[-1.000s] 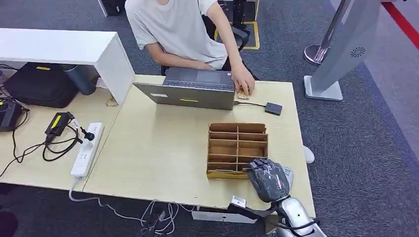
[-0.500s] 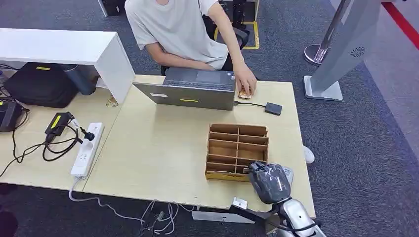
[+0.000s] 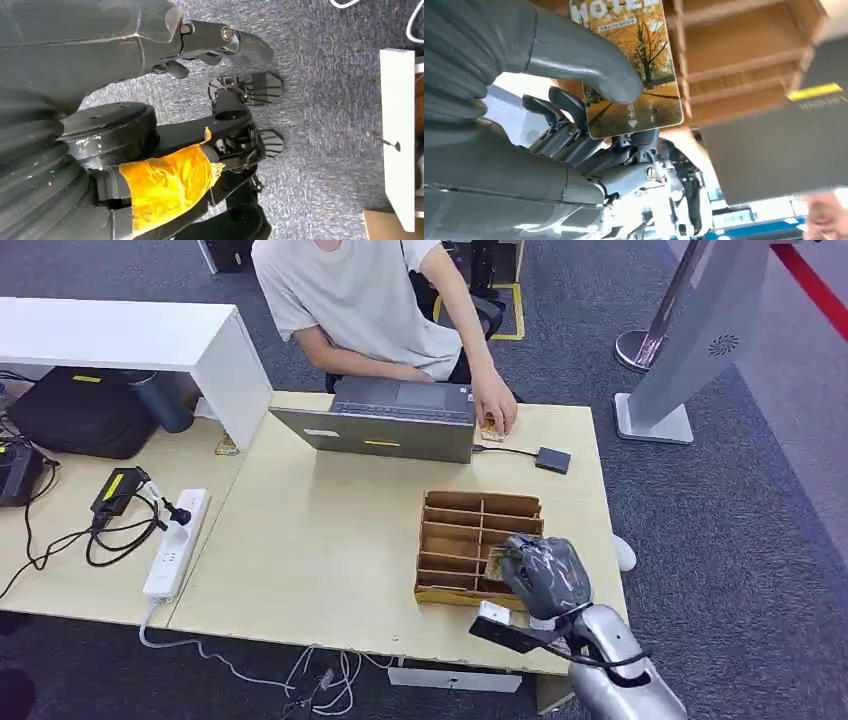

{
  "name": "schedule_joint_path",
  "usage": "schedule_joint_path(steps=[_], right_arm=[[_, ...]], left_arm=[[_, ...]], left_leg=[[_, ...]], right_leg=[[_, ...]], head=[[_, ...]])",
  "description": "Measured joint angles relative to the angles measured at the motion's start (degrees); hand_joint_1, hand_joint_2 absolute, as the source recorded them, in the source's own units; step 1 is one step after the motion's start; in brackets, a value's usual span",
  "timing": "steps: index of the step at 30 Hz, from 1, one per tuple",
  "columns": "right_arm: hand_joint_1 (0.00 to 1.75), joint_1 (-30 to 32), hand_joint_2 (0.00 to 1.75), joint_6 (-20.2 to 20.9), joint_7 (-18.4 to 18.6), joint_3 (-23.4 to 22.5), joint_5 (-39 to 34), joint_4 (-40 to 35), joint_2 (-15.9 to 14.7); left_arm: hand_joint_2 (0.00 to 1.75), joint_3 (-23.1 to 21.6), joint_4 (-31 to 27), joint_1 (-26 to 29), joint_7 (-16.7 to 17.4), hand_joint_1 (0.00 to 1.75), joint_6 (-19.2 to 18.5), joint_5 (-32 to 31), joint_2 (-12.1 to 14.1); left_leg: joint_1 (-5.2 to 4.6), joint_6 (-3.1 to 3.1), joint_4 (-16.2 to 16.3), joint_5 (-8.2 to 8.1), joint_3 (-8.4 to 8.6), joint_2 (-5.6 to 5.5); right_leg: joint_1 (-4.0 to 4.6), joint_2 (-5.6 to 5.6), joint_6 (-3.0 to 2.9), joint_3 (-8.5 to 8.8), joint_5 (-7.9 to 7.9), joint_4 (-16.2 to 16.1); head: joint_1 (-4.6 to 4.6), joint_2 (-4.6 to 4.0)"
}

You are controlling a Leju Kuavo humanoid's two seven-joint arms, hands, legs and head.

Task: Pass the card to the sensor for recognition and then transmit it.

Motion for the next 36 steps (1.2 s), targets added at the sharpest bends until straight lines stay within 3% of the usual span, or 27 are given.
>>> schedule_joint_path(steps=[3, 10, 16, 23, 26, 29, 32, 36], right_arm=[[1.75, -3.1, 1.75, 6.3, -0.4, -0.2, -5.1, -1.6, -0.1], [1.75, -10.0, 1.75, 16.6, -0.6, -0.9, -12.7, -2.7, -0.2], [1.75, -14.7, 1.75, 18.1, 0.7, -0.8, -14.2, -2.6, 0.3], [1.75, -23.0, 1.75, 4.5, 9.9, 0.4, -2.6, 0.2, 5.5], [1.75, -26.0, 1.75, -4.8, 12.9, 0.5, 4.7, 2.9, 7.9], [1.75, -28.7, 1.75, -11.3, 15.5, 0.3, 12.6, 6.7, 9.6], [1.75, -30.5, 1.75, -14.3, 17.4, -0.1, 18.1, 10.9, 11.0], [1.75, -30.9, 1.75, -15.4, 16.9, -1.6, 19.4, 14.0, 12.0]], left_arm=[[1.75, -0.1, 0.0, 0.0, 0.2, 0.0, -0.1, -0.1, 0.0], [1.75, -0.4, 0.0, -0.1, 0.2, 0.0, -0.1, -0.2, 0.1], [1.75, -1.0, 0.0, -0.5, 0.9, 0.0, -0.4, -0.6, 0.2], [1.75, -2.9, 0.0, -2.2, 2.9, 0.0, -0.8, -3.4, -0.1], [1.75, -4.0, 0.0, -3.0, 4.0, 0.0, -0.8, -4.8, -0.6], [1.75, -5.0, 0.0, -3.9, 4.8, 0.0, -0.6, -5.6, -1.4], [1.75, -5.7, 0.0, -4.5, 5.0, 0.0, -0.1, -6.4, -2.2], [1.75, -6.4, 0.0, -5.1, 5.0, 0.0, 0.0, -6.6, -2.9]], left_leg=[[0.0, 0.0, 0.0, 0.0, 0.01, 0.0], [0.0, 0.0, 0.0, 0.01, 0.0, -0.01], [0.0, 0.0, 0.0, 0.01, -0.05, -0.02], [0.02, -0.11, 0.0, 0.11, -0.06, -0.02], [0.01, -0.11, 0.0, 0.11, -0.06, -0.01], [0.01, -0.11, 0.0, 0.11, -0.06, -0.03], [0.01, -0.11, 0.0, 0.11, -0.06, -0.03], [0.0, -0.11, 0.0, 0.11, -0.06, -0.05]], right_leg=[[0.0, 0.01, -0.02, 0.0, 0.02, 0.0], [0.0, 0.01, -0.02, 0.0, 0.02, 0.0], [0.0, -0.01, -0.02, 0.01, 0.02, 0.0], [0.0, 0.02, -0.05, -0.09, 0.04, 0.1], [0.0, 0.03, -0.05, -0.1, 0.04, 0.1], [0.0, 0.01, -0.05, -0.08, 0.04, 0.1], [0.0, 0.01, -0.05, -0.08, 0.05, 0.1], [0.0, 0.0, -0.05, -0.06, 0.05, 0.1]], head=[[0.0, 0.0], [-0.02, 0.0], [0.02, 0.0], [0.0, 0.0], [-0.02, 0.0], [-0.02, 0.0], [0.0, 0.0], [0.02, 0.0]])
